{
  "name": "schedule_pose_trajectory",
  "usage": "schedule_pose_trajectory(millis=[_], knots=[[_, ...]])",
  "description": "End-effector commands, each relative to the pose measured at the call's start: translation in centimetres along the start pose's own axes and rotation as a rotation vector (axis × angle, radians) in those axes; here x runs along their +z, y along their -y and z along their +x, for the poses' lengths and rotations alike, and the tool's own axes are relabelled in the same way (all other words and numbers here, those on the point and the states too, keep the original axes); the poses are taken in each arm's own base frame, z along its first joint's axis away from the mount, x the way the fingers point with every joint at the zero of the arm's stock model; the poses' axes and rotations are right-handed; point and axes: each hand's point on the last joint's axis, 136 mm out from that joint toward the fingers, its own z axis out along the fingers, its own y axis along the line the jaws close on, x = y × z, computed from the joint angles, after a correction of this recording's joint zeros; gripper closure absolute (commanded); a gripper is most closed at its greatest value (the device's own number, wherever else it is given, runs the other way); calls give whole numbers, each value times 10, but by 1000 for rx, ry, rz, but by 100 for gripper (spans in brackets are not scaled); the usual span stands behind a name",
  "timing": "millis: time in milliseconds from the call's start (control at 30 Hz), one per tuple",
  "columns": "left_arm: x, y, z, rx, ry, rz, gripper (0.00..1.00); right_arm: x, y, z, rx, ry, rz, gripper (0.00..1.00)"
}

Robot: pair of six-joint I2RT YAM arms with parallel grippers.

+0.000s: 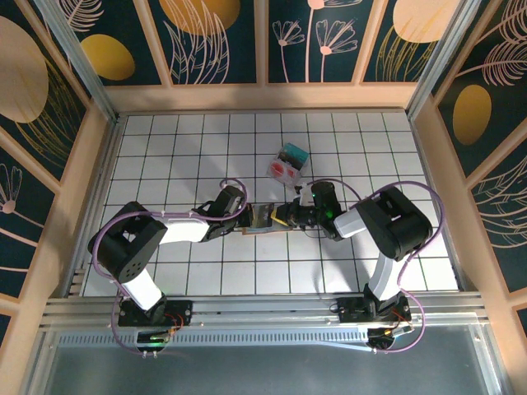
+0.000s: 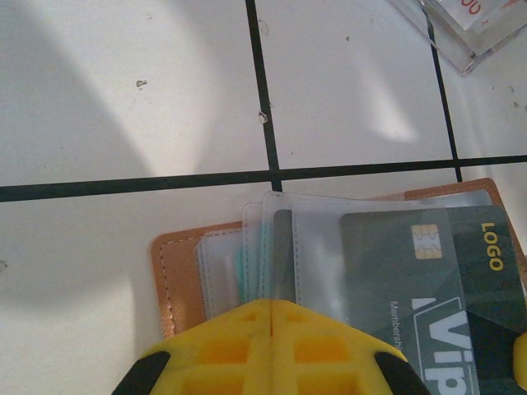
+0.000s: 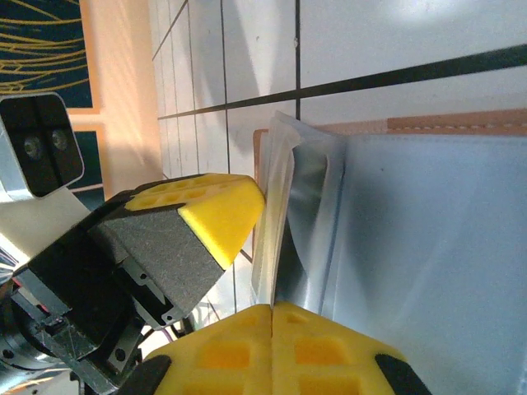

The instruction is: Take the credit cards out of the card holder

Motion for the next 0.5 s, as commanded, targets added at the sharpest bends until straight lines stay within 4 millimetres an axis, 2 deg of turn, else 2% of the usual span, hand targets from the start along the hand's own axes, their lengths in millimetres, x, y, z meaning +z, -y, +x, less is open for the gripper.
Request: schedule_pose_trajectory(millis=[0,133,233,367,467], knots=[[2,-56,59,-9,-188,-191,100,-6,-18,-6,-50,16,-53,100],[0,-56,56,-1,-180,-194,100,-9,-11,-7,-47,22,-12,100],[-2,-51,50,11,-171,-187,100,-11,2,-9,-54,27,80,100],[-16,-32,24,35,-108,-151,97,-13,12,-12,-72,25,181,100],[-26,-16,6,48,-62,-114,90,-11,13,-13,-75,9,209,100]])
